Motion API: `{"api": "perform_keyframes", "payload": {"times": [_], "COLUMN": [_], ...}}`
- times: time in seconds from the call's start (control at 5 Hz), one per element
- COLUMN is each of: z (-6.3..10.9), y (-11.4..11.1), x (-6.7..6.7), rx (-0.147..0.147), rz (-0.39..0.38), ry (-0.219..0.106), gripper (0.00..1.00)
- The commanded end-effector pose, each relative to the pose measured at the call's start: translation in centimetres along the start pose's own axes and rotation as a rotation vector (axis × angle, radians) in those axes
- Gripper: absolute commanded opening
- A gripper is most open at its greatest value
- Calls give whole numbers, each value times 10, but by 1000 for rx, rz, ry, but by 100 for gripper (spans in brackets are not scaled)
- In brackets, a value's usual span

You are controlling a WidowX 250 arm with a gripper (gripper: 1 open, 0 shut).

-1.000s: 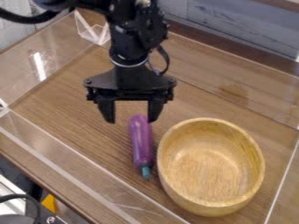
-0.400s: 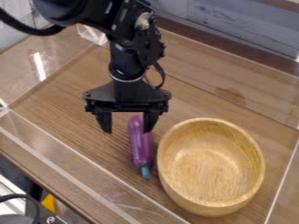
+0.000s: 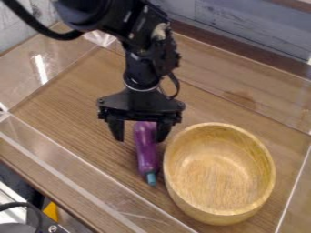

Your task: Remove the purple eggplant from inside the brown bowl and put it on the table

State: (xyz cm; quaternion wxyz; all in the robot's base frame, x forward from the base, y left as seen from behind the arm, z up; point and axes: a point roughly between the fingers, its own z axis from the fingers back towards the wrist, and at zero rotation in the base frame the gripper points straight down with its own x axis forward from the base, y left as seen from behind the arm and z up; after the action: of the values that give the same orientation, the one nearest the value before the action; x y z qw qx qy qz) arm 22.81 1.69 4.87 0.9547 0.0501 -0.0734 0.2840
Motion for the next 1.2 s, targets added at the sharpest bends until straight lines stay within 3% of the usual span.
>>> {"api": "perform_keyframes", "payload": {"times": [0.0, 0.2, 0.4, 0.6, 0.8, 1.0], "z": [2, -3, -7, -8, -15, -22], "y": [-5, -5, -6, -7, -11, -14], "x": [3, -2, -5, -8, -9, -10], "rx": [-25, -29, -9, 10, 35, 61], "rz": [-70, -135, -59, 19, 97, 172], "ry": [-34, -34, -25, -13, -5, -3], "gripper": [100, 100, 0, 0, 100, 0]}}
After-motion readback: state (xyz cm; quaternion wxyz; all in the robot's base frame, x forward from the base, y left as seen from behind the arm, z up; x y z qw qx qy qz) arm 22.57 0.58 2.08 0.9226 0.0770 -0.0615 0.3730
